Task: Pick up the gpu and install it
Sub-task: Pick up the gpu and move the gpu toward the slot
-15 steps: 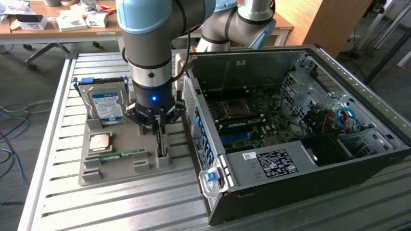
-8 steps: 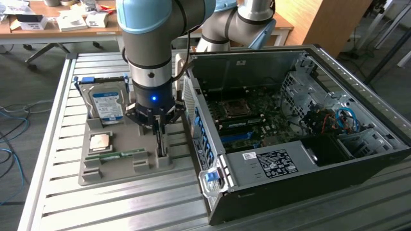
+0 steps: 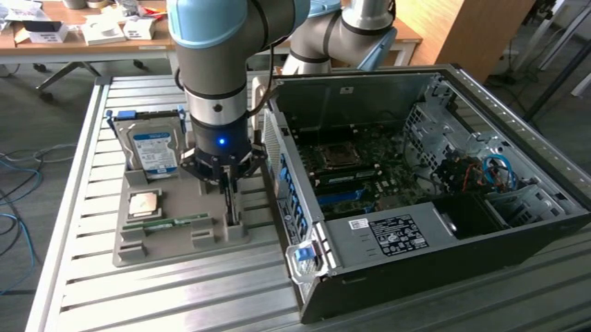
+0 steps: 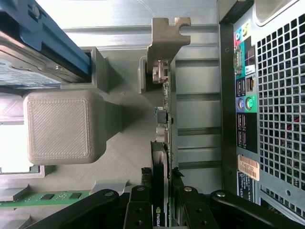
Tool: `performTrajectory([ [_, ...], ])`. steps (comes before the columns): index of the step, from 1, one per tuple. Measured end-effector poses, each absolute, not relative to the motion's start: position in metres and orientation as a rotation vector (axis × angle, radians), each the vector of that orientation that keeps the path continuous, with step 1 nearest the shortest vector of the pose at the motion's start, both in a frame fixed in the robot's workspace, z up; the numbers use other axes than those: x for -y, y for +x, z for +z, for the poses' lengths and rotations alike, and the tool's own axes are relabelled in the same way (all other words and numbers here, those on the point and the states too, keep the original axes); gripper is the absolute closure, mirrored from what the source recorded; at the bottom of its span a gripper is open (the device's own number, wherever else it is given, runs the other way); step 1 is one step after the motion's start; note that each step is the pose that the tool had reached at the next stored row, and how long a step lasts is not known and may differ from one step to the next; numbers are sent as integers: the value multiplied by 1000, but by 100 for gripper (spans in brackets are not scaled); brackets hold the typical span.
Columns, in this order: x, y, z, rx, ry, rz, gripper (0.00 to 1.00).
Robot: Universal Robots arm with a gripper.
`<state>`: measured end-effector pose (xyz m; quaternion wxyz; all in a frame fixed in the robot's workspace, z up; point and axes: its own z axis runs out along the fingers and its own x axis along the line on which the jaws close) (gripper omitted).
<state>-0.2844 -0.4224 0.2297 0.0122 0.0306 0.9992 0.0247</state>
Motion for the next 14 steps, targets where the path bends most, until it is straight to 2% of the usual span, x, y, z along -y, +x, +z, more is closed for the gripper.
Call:
performTrajectory([
  [11,422,-284,235,-3115,92,77,74],
  [14,422,-284,265,-3115,92,77,74],
])
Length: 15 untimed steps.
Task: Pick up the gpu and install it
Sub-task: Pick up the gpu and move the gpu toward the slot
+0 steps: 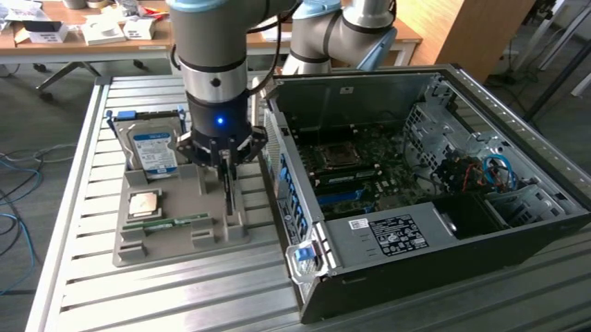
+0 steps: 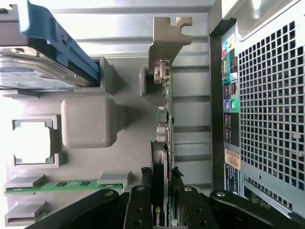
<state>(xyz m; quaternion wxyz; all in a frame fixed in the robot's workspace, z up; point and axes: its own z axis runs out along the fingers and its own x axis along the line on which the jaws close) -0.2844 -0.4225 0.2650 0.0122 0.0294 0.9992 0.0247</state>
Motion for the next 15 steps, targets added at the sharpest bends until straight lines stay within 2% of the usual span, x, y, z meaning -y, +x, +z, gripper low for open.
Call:
performTrajectory([
  [15,422,-284,309,-3115,88,77,74],
])
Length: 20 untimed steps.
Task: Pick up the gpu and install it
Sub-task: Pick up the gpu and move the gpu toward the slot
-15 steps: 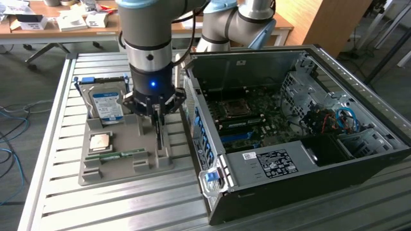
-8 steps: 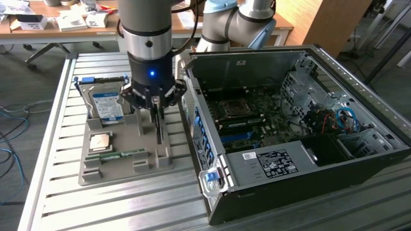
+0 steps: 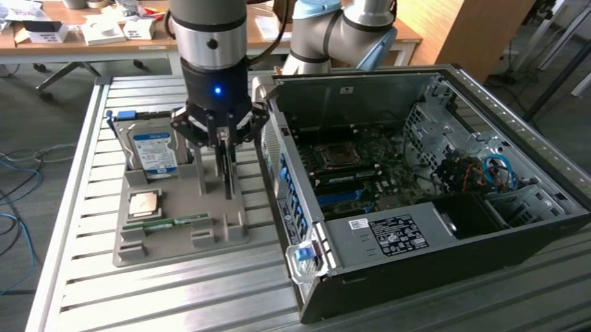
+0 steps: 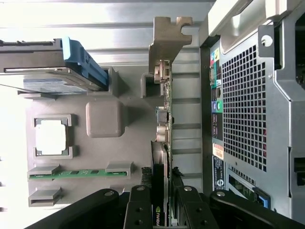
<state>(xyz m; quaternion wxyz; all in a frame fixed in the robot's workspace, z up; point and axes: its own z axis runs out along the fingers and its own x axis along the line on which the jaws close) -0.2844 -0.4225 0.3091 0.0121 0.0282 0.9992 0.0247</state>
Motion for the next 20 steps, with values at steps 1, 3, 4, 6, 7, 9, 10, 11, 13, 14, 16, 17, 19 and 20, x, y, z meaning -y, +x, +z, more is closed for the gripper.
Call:
performTrajectory([
  [1,422,-284,311,-3115,88,77,74],
  [3,422,-284,316,-3115,87,77,74],
  [4,422,-284,318,-3115,87,77,74],
  [6,422,-284,323,-3115,86,77,74],
  [7,422,-284,326,-3115,86,77,74],
  [9,422,-284,331,-3115,86,77,74],
  [10,422,-284,334,-3115,85,77,74],
  [11,422,-284,336,-3115,85,77,74],
  [13,422,-284,341,-3115,85,77,74],
  [14,422,-284,343,-3115,84,77,74],
  [16,422,-284,348,-3115,83,77,74],
  [17,422,-284,350,-3115,83,77,74],
  [19,422,-284,354,-3115,82,77,74],
  [20,422,-284,357,-3115,81,77,74],
])
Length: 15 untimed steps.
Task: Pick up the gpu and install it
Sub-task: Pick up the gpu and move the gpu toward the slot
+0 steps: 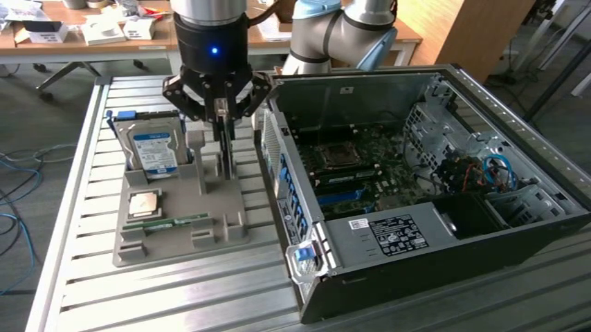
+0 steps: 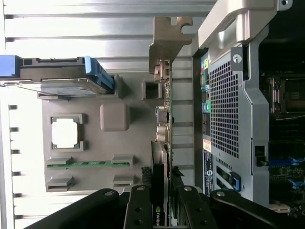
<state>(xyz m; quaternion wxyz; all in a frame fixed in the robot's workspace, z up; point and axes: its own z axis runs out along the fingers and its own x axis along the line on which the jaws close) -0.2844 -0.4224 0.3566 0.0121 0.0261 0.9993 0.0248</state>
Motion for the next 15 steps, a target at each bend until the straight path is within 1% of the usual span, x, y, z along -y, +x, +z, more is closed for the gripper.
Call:
performTrajectory([
  [15,422,-284,394,-3116,76,77,74],
])
